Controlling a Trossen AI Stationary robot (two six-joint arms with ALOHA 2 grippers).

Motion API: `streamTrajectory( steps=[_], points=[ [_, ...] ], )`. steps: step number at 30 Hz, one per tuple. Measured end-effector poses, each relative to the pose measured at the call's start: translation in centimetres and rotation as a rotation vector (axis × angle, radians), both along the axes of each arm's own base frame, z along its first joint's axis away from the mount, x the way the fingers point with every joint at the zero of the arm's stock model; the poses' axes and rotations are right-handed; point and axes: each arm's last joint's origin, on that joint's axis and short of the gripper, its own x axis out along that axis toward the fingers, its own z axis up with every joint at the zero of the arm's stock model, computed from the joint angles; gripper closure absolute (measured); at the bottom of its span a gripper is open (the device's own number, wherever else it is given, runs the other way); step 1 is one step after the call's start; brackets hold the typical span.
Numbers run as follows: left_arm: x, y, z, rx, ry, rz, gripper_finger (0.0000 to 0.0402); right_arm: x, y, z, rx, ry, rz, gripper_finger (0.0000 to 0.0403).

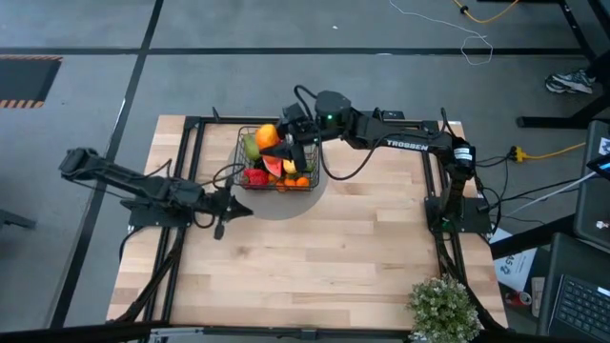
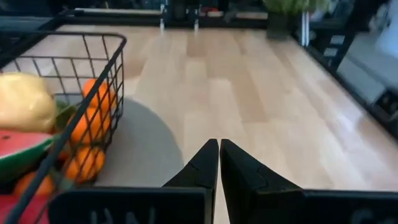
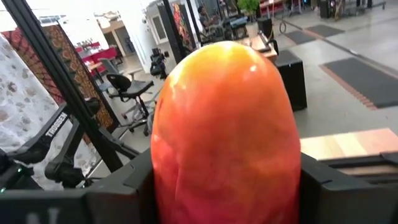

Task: Build produce basket
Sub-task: Put the orange mango into the wire basket

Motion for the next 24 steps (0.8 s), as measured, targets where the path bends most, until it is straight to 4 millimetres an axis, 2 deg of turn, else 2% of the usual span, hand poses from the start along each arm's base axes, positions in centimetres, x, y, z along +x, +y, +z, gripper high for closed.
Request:
streamTrajectory(
  steps=[6,10,13,18,24],
  points=[
    [-1.2,0.6,0.1,0.051,0.018,0.008,0.0388,0.0,-0.1,-0.9,-0.040,0.075,-0.027,0.0188],
    [-2.0,0.7,0.2,0.047,0.014,-0.004,0.0388,-0.2,-0.5,-1.9,-0.143,0.171,-0.142,0.0189],
    [-2.6,0.7,0.1,0.045,-0.019,-0.076,0.0388,-0.4,-0.8,-2.7,-0.219,0.254,-0.225,0.0184],
    [-3.3,0.7,0.0,0.033,-0.075,-0.119,0.0388,-0.7,-1.2,-3.5,-0.279,0.368,-0.389,0.0170],
    [-3.8,0.8,0.3,0.051,-0.125,-0.123,0.0388,-0.8,-1.3,-3.7,-0.284,0.388,-0.402,0.0152]
  ],
)
